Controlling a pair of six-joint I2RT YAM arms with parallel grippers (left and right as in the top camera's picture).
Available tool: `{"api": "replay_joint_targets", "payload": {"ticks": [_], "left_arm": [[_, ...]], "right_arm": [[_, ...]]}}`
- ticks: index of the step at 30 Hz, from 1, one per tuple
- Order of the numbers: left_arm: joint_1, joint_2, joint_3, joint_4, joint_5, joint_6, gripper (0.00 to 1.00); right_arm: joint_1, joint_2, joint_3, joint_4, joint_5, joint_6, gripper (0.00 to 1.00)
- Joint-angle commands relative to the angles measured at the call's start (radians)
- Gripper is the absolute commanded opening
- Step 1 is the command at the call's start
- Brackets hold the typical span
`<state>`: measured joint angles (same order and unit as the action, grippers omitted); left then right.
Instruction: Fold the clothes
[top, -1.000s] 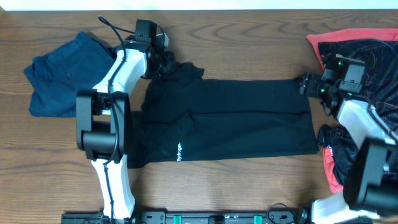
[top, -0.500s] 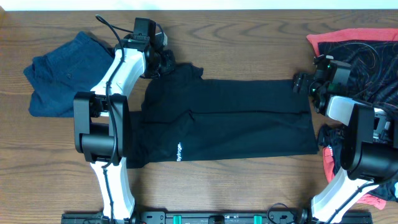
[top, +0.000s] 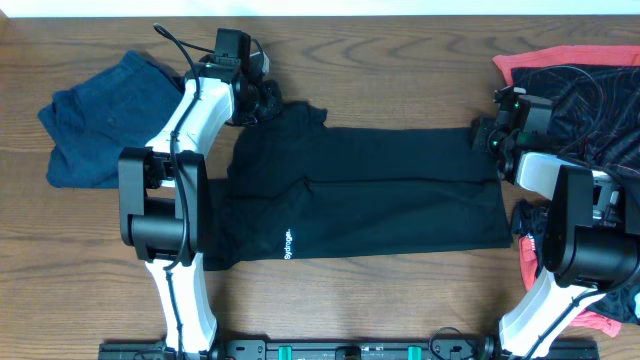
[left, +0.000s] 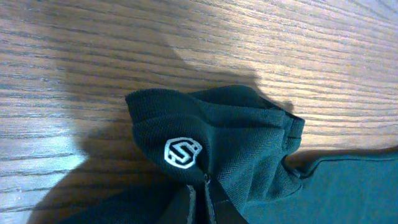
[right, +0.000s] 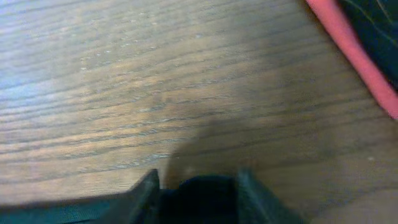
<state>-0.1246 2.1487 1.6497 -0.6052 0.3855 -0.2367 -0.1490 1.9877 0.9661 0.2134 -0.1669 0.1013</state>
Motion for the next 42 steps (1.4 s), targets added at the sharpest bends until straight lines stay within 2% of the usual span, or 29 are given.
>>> {"api": "replay_joint_targets", "payload": {"ticks": [1, 3, 13, 22, 27, 32, 38, 42], "left_arm": [[0.002, -0.011, -0.003, -0.008, -0.005, -0.005, 0.06], [0.002, -0.011, -0.003, -0.010, -0.005, -0.005, 0.06], [0.006, -0.041, -0.003, -0.031, -0.004, -0.005, 0.06], [0.012, -0.183, -0.003, -0.093, -0.005, 0.000, 0.06], [0.012, -0.231, -0.003, -0.245, -0.017, 0.019, 0.06], [0.012, -0.247, -0.003, -0.484, -0.040, 0.053, 0.06], [0.012, -0.247, -0.003, -0.767, -0.116, 0.080, 0.06], [0.012, -0.247, -0.005, -0.854, -0.195, 0.084, 0.06]], "right_arm": [[0.008, 0.034, -0.009, -0.035, 0.055, 0.026, 0.18], [0.008, 0.034, -0.009, -0.038, 0.063, 0.026, 0.02], [0.006, 0.005, -0.009, -0.086, 0.066, 0.089, 0.01], [-0.012, -0.218, -0.009, -0.239, 0.067, 0.092, 0.01], [-0.029, -0.376, -0.009, -0.439, 0.084, 0.084, 0.01], [-0.037, -0.491, -0.009, -0.655, 0.093, 0.028, 0.01], [-0.037, -0.534, -0.009, -0.887, 0.217, 0.021, 0.01], [-0.039, -0.534, -0.009, -0.936, 0.272, 0.048, 0.01]]}}
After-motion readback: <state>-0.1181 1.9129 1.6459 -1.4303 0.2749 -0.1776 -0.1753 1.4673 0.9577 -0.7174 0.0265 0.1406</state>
